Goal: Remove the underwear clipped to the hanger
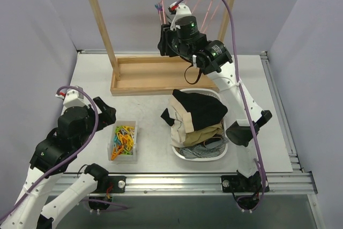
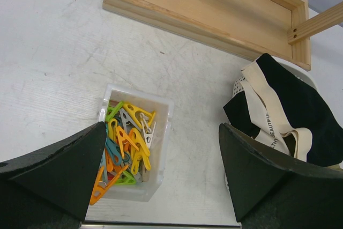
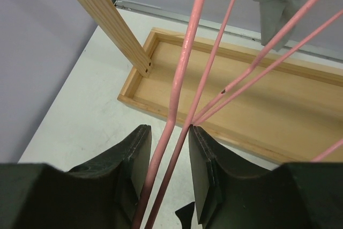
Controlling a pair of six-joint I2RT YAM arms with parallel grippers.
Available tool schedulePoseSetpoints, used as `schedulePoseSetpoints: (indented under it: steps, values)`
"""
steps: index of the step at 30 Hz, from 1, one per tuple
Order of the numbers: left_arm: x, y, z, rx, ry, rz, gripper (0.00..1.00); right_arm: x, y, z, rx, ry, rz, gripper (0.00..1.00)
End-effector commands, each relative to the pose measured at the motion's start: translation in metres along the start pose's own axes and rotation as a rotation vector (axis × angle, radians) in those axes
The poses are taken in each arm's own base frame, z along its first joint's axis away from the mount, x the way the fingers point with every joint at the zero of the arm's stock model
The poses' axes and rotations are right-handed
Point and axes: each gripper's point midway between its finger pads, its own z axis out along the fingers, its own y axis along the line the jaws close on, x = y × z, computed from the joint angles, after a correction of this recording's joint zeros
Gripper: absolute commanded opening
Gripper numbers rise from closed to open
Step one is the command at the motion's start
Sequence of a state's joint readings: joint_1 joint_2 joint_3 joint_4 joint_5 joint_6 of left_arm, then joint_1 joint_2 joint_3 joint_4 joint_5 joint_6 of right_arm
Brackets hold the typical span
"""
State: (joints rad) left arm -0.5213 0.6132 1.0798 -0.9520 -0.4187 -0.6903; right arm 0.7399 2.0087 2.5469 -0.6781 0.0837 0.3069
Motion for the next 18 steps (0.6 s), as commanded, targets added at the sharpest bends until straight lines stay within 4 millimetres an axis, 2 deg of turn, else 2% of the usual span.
schedulePoseSetpoints:
  steps: [1, 7, 10, 12, 13, 15, 18]
  values:
    - [-0.011, -0.007, 0.002, 0.02, -0.038, 0.0, 0.94, -0.012, -0.005, -0.01, -0.011, -0.021, -0.011, 0.31]
    - [-0.008, -0.008, 0.005, 0.021, -0.032, -0.001, 0.94, -0.016, -0.005, -0.016, -0.032, -0.024, -0.009, 0.55]
    - [-0.008, -0.009, 0.006, 0.024, -0.028, -0.003, 0.94, -0.024, -0.003, -0.021, -0.042, -0.046, -0.003, 0.57]
    - [-0.008, -0.009, 0.006, 0.024, -0.029, -0.003, 0.94, -0.026, -0.003, -0.022, -0.046, -0.053, -0.002, 0.55]
    - [-0.008, -0.009, 0.006, 0.024, -0.031, -0.002, 0.94, -0.026, -0.003, -0.022, -0.044, -0.052, -0.002, 0.48]
    - [-0.009, -0.008, 0.005, 0.022, -0.034, -0.002, 0.94, -0.024, -0.004, -0.02, -0.042, -0.044, 0.003, 0.43]
    - [-0.007, -0.005, 0.005, 0.014, -0.033, 0.003, 0.94, -0.018, -0.003, -0.021, -0.05, -0.024, 0.001, 0.27]
